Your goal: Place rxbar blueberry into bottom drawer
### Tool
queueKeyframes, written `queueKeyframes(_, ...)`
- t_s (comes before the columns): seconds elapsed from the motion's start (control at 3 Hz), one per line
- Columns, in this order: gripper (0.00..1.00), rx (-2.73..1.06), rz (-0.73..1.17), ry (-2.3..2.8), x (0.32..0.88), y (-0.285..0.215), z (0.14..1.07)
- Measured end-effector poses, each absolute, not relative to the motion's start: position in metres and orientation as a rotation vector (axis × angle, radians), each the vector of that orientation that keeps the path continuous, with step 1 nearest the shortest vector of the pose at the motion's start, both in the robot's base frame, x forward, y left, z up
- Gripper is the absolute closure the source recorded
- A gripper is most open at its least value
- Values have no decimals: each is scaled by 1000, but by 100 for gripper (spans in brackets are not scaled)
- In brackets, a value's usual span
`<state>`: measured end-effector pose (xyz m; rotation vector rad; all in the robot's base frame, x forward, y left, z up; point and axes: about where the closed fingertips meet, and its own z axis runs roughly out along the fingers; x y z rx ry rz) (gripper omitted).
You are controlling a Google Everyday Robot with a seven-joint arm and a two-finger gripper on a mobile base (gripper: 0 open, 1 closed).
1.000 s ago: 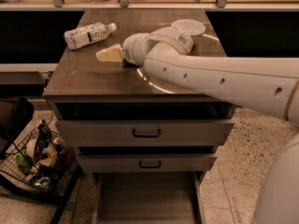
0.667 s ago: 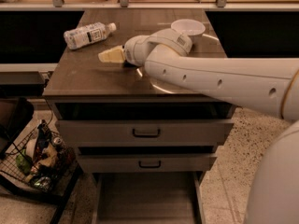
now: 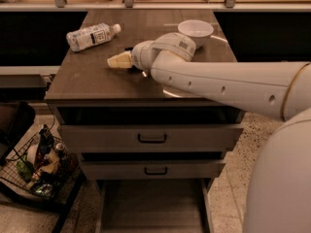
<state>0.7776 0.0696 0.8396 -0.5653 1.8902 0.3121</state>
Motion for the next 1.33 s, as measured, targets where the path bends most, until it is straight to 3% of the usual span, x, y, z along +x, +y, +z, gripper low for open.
queueKeyframes(0.33,0,-557,288,1895,783,69,835)
queueKeyframes(1.33,72,-552,303,1909,779,82,829)
